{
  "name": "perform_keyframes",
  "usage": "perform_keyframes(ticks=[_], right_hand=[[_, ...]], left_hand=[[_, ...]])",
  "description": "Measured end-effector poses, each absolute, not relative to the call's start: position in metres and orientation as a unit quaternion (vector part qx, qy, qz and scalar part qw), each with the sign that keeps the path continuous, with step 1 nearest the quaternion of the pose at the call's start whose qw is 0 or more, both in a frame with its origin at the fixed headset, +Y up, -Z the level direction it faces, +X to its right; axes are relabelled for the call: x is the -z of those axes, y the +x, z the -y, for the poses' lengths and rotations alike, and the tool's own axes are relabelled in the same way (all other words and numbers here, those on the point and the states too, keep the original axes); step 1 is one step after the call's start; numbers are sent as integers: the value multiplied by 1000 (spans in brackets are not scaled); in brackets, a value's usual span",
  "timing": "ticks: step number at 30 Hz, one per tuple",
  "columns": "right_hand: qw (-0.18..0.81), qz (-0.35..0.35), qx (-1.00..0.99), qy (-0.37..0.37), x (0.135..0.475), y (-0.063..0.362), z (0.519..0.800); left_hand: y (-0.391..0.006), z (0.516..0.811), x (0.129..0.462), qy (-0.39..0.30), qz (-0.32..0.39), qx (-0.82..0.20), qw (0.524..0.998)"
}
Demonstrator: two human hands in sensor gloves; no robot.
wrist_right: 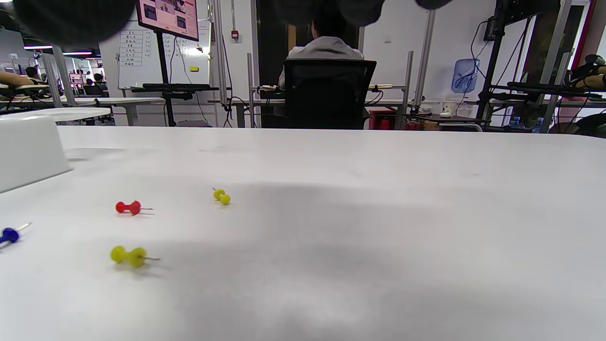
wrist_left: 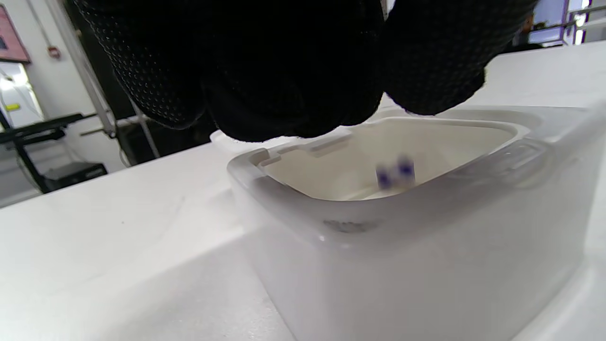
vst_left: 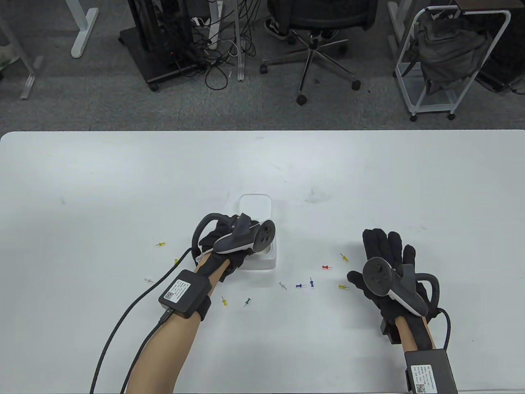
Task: Press to open box and store push pins
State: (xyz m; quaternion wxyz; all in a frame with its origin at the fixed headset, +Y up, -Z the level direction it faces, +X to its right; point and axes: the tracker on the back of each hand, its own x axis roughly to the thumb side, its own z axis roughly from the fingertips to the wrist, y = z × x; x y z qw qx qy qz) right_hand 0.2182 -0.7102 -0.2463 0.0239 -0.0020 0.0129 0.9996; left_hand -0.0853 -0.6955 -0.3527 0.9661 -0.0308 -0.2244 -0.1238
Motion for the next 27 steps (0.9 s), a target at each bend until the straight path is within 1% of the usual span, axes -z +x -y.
perform_keyframes(ticks=[8,15,18,22,27], right_hand=[[26,-15,-1000,-4,247,218,710],[22,-17,-1000,-5,247,218,711],[21,-18,-1000,-5,247,218,711],[18,-15,-1000,0,246,216,711],[21,-17,-1000,-1,247,216,711]], left_hand=[[-115,683,363,-15,194,117,974],[-156,681,372,-11,148,123,981],[-179,681,376,-15,124,123,985],[-215,688,379,-26,82,97,992],[-253,705,379,-51,42,102,993]])
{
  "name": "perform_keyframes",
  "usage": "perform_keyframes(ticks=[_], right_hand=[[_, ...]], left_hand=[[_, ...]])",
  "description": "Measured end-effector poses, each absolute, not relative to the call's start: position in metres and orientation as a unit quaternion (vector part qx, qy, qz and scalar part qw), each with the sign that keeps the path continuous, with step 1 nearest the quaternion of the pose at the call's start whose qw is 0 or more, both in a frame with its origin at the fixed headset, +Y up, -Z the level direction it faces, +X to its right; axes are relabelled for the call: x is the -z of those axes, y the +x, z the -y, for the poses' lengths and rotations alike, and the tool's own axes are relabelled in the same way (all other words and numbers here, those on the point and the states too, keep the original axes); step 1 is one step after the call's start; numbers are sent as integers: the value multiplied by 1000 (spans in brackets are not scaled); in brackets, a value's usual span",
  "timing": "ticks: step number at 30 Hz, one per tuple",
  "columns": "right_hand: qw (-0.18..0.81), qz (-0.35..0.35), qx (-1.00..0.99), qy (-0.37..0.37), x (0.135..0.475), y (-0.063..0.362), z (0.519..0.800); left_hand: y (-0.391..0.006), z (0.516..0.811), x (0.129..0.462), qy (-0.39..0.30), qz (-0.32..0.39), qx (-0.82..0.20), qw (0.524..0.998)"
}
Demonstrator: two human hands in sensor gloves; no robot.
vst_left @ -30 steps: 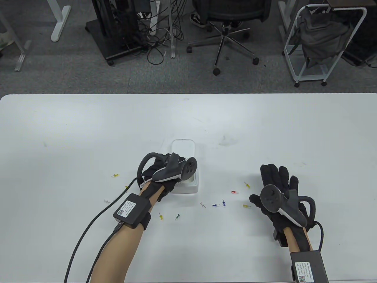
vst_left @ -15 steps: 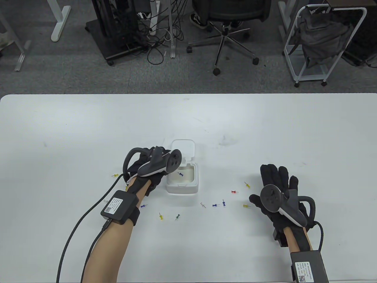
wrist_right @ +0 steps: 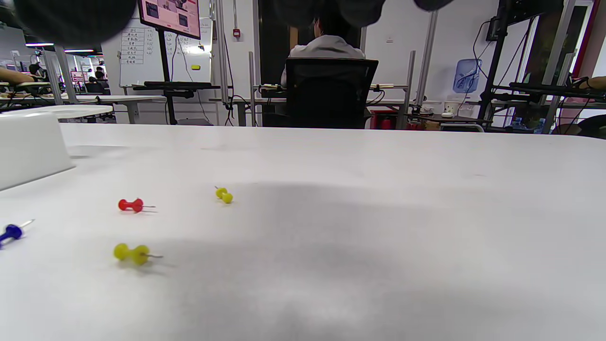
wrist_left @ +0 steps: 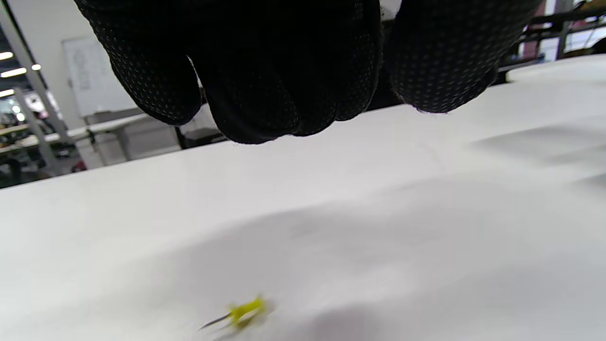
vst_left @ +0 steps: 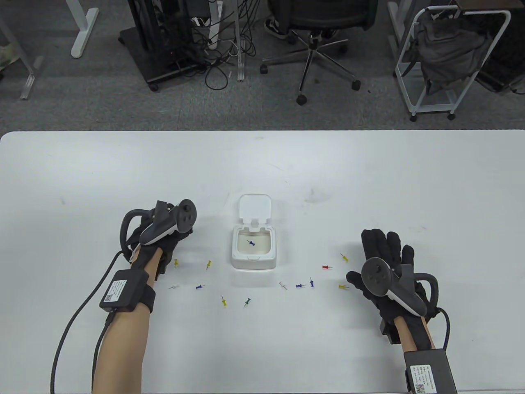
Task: Press to open box and store push pins
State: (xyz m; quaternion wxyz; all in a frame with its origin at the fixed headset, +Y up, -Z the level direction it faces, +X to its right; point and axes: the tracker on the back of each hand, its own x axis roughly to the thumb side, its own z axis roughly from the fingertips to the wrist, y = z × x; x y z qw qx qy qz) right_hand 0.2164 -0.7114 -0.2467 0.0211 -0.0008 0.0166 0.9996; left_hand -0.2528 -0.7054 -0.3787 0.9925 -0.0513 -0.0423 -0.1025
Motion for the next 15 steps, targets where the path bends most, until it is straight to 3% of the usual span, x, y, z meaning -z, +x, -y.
perform_keyframes(ticks=[8,15], right_hand=[[19,-19,-1000,-1,247,216,712],[19,-20,-1000,-1,247,216,712]], left_hand=[[-291,735,372,-82,13,114,990],[-299,749,367,-87,15,122,989]])
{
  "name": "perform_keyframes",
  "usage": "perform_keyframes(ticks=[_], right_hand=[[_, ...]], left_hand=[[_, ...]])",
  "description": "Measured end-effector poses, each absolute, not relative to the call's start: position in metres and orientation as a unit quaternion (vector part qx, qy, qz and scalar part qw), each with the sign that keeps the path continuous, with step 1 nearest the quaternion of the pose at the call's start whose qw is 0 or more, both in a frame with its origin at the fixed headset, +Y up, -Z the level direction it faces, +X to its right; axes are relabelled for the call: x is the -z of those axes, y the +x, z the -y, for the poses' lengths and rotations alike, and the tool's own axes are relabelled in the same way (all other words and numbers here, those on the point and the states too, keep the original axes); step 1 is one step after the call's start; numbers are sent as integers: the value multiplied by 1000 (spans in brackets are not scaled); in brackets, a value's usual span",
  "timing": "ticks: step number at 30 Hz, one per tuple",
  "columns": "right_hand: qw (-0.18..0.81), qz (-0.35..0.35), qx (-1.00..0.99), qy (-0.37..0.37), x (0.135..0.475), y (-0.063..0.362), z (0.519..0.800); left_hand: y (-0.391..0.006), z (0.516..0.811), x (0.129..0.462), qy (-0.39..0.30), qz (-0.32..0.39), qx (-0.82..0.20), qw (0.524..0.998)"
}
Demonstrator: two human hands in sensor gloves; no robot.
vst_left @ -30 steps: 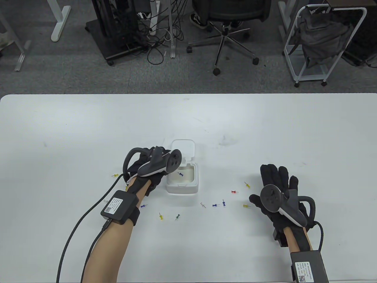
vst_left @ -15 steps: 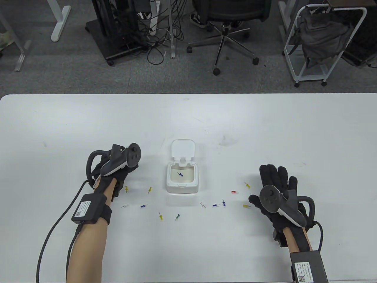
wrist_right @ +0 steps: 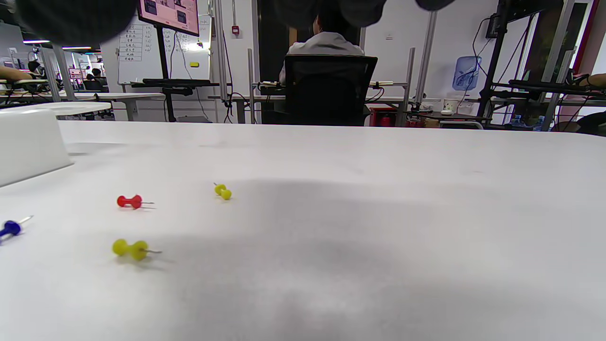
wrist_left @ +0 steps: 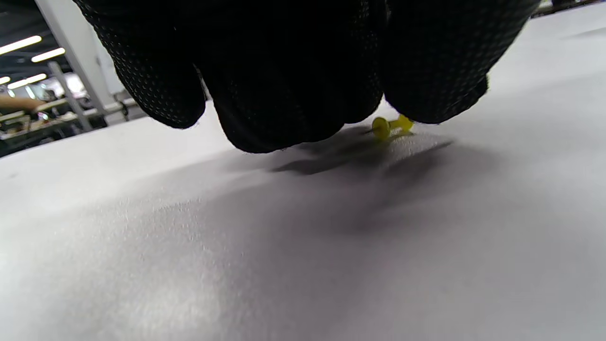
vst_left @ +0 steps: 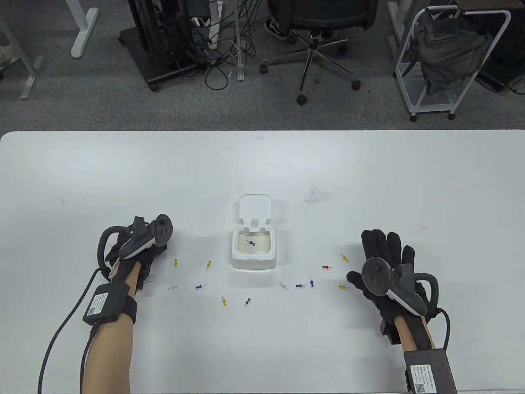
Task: Press to open box and store push pins
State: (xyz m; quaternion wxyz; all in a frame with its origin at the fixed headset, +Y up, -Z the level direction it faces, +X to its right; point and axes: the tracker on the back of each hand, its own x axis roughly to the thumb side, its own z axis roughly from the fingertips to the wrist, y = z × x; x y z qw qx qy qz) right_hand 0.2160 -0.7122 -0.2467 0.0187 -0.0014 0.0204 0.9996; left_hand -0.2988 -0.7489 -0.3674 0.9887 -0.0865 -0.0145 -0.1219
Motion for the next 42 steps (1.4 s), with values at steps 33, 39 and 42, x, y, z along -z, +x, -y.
perform_keyframes(ticks=[33,39,42], right_hand=[[18,-19,-1000,1,246,216,712],[21,-19,-1000,1,247,216,712],[21,-21,-1000,2,247,216,712]], left_hand=[[-248,723,364,-35,69,96,992],[-205,708,360,-9,124,85,989],[-177,701,355,2,158,76,984]])
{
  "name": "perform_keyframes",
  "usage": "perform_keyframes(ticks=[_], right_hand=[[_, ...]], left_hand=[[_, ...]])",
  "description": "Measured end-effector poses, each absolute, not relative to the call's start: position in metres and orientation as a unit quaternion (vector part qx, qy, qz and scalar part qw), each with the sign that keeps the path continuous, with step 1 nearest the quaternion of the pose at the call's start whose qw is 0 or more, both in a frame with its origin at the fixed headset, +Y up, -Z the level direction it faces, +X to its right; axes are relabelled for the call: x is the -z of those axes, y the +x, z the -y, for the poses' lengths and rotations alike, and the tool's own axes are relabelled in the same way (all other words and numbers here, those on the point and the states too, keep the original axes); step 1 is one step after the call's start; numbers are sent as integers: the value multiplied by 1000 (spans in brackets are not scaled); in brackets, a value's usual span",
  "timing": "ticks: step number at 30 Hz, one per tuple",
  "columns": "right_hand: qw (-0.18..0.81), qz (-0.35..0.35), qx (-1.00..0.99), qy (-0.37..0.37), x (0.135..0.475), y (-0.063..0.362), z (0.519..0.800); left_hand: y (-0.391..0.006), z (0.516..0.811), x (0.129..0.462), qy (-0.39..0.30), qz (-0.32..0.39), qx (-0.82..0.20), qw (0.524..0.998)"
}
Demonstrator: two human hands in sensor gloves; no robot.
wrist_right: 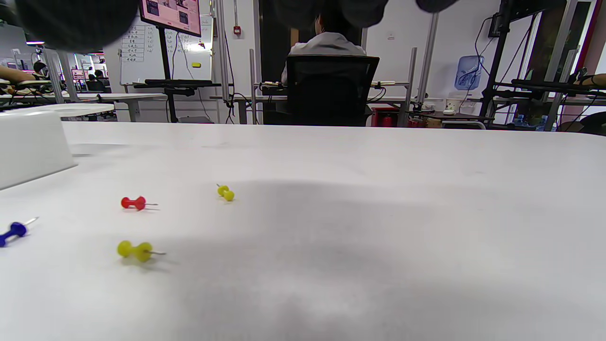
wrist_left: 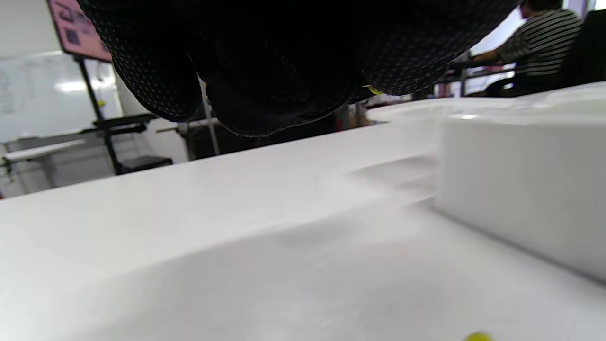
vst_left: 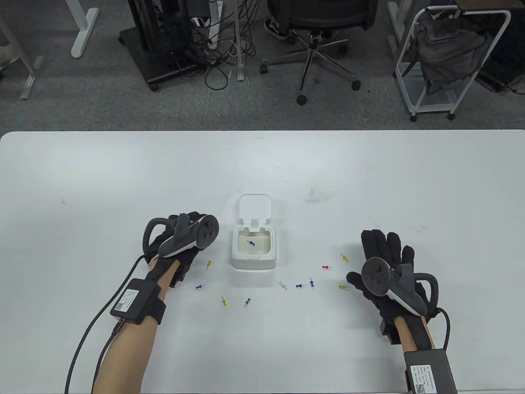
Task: Press to open box and store push pins
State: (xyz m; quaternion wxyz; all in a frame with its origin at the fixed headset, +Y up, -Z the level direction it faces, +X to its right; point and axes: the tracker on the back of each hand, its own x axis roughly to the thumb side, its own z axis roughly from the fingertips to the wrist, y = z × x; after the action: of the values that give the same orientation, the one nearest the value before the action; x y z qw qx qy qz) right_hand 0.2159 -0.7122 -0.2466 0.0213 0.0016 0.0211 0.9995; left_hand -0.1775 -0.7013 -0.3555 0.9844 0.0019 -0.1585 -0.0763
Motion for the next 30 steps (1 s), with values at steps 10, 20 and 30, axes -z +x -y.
perform_keyframes(ticks=[10,20,30], right_hand=[[23,-24,-999,2,247,216,712],[24,-22,-999,2,247,217,712],[23,-19,-1000,1,247,217,712]], left_hand=[[-101,694,341,12,240,71,968],[-83,704,342,2,248,98,964],[-98,699,344,8,235,113,965]])
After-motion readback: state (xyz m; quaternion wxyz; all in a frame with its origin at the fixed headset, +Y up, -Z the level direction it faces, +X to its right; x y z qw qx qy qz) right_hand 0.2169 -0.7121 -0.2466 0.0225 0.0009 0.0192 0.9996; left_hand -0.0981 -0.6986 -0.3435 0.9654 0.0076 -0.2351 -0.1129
